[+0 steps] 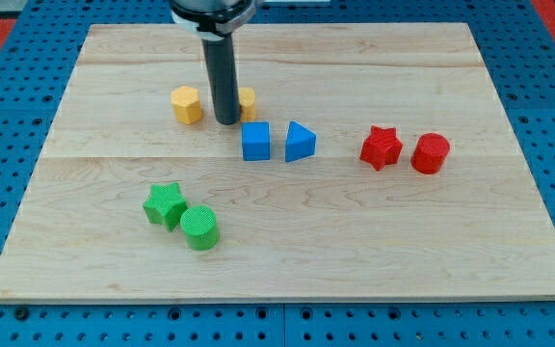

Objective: Move blue triangle to the right of blue cube

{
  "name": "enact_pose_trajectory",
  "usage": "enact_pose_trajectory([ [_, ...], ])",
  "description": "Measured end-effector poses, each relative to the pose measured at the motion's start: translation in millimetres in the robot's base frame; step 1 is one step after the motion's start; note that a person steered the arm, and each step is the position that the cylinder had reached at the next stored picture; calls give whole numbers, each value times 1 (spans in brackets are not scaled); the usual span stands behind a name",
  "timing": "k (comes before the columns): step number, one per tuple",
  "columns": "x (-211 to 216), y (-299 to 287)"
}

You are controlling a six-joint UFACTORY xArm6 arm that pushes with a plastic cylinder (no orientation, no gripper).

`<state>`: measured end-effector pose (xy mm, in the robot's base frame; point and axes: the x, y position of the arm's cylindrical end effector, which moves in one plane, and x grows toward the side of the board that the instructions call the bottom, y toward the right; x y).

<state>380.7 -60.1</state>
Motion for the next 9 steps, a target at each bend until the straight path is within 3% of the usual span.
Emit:
enact_pose_trajectory([
  [3, 45, 27],
  [5, -7, 50],
  [6, -4, 85],
  [9, 33, 94],
])
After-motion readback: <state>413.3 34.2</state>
